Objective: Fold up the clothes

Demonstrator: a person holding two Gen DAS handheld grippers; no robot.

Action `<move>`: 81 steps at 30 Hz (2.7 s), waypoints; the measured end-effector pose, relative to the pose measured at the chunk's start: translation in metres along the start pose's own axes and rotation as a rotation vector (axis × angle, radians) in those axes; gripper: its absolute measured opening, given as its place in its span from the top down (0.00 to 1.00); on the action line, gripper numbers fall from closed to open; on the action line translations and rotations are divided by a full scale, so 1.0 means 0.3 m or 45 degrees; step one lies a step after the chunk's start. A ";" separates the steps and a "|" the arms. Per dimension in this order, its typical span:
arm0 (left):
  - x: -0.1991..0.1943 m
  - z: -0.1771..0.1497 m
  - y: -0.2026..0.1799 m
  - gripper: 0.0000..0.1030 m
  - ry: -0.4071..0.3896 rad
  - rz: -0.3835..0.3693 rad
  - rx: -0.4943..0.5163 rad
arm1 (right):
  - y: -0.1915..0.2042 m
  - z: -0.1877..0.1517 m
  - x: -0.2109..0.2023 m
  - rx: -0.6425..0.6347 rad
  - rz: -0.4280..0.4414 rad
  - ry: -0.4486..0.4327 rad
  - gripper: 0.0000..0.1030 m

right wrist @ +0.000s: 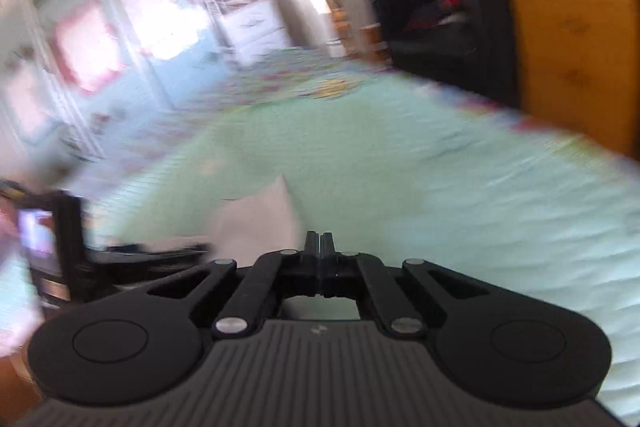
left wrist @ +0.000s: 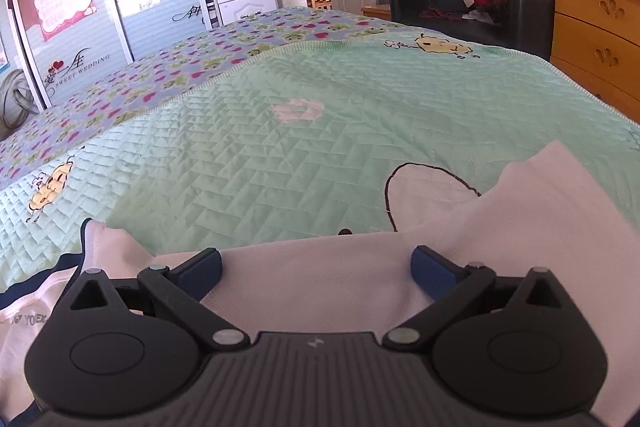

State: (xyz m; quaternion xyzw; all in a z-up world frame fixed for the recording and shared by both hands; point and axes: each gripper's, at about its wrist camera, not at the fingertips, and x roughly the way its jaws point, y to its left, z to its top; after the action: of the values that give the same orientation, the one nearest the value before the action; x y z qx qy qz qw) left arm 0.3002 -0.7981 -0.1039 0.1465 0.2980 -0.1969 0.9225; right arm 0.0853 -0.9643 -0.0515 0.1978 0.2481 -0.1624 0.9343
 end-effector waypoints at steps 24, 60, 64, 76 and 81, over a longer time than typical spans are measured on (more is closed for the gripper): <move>-0.472 -0.108 0.092 0.02 0.007 -0.099 -0.213 | -0.006 -0.064 0.090 0.019 0.200 0.290 0.70; -0.339 -0.133 0.953 0.02 0.142 0.468 -0.327 | 0.196 -0.043 0.077 0.165 0.605 0.183 0.58; -0.222 -0.078 1.008 0.02 0.262 0.368 -0.369 | 0.212 -0.075 0.106 0.143 0.530 0.232 0.57; -0.079 -0.070 1.006 0.10 0.589 0.334 -0.378 | 0.186 -0.098 0.126 0.188 0.394 0.239 0.49; -0.068 -0.065 0.990 0.60 0.612 0.277 -0.379 | 0.190 -0.094 0.143 0.168 0.357 0.240 0.46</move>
State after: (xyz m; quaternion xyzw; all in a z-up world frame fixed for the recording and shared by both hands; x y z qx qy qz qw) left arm 0.4093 -0.5235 -0.0614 0.0829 0.5160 -0.0109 0.8525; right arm 0.1321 -0.9109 -0.0803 0.3055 0.2935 -0.0273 0.9054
